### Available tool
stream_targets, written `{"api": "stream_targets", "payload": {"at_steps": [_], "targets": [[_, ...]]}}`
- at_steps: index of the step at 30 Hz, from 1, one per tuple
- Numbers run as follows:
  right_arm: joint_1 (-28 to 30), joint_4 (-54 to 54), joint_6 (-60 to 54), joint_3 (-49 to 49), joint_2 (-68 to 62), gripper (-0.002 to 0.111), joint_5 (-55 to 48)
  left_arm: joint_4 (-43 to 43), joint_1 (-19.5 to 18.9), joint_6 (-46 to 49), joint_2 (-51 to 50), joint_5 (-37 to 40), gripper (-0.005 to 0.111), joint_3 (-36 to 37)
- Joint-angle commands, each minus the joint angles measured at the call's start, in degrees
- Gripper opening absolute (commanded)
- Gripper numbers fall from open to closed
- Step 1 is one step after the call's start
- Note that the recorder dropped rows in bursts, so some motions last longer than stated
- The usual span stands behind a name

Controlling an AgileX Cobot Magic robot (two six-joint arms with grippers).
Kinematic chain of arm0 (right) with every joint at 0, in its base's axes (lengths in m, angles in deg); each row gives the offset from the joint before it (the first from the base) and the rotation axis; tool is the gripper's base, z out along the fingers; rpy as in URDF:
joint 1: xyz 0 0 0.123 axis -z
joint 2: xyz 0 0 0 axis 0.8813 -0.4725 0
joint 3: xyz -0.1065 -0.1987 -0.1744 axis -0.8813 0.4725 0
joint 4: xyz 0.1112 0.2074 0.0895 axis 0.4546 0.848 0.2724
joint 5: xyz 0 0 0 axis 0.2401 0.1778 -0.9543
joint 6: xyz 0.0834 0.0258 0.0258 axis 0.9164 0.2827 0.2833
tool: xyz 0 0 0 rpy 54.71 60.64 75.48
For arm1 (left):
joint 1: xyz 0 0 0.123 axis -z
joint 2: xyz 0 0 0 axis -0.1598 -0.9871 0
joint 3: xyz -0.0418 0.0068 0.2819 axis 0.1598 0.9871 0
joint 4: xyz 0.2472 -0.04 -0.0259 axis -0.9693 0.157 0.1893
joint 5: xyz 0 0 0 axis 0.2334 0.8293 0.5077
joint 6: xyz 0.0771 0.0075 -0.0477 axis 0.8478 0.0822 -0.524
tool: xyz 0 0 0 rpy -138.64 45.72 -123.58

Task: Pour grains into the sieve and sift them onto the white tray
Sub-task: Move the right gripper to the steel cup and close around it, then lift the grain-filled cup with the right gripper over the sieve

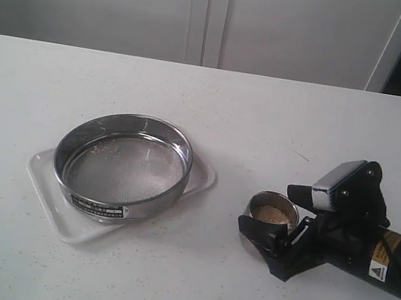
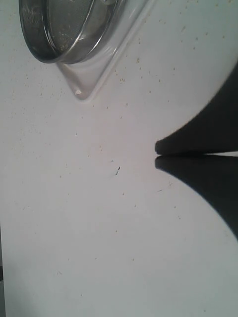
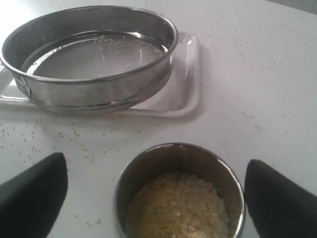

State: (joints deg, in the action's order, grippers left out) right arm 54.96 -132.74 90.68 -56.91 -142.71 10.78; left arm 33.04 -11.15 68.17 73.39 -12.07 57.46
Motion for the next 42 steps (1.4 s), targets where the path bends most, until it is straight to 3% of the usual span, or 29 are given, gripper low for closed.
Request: {"api": "stream_targets", "payload": {"at_steps": [1,22,25,30,32,36,42], "targets": [[-0.07,0.52,-2.86,-0.63,-2.11,0.089,0.77,0.63,-0.11,-0.02,0.27,0.19,0.0,0.3],[-0.07,0.81,-9.55,-4.0,-11.53,0.089,0.2,0.63,-0.11,-0.02,0.27,0.19,0.0,0.3],[-0.07,0.81,-10.5,-4.0,-12.22,0.085,1.96,0.63,-0.11,-0.02,0.27,0.19,0.0,0.3],[-0.07,0.81,-10.65,-4.04,-12.26,0.066,1.67,0.63,-0.11,-0.02,0.27,0.19,0.0,0.3],[-0.07,0.81,-10.85,-4.04,-12.26,0.049,1.56,0.63,-0.11,-0.02,0.27,0.19,0.0,0.3],[-0.07,0.54,-10.85,-4.04,-12.26,0.003,1.68,0.63,-0.11,-0.02,0.27,0.19,0.0,0.3],[-0.07,0.24,-10.85,-4.04,-11.75,0.0,2.21,0.63,-0.11,-0.02,0.27,0.19,0.0,0.3]]}}
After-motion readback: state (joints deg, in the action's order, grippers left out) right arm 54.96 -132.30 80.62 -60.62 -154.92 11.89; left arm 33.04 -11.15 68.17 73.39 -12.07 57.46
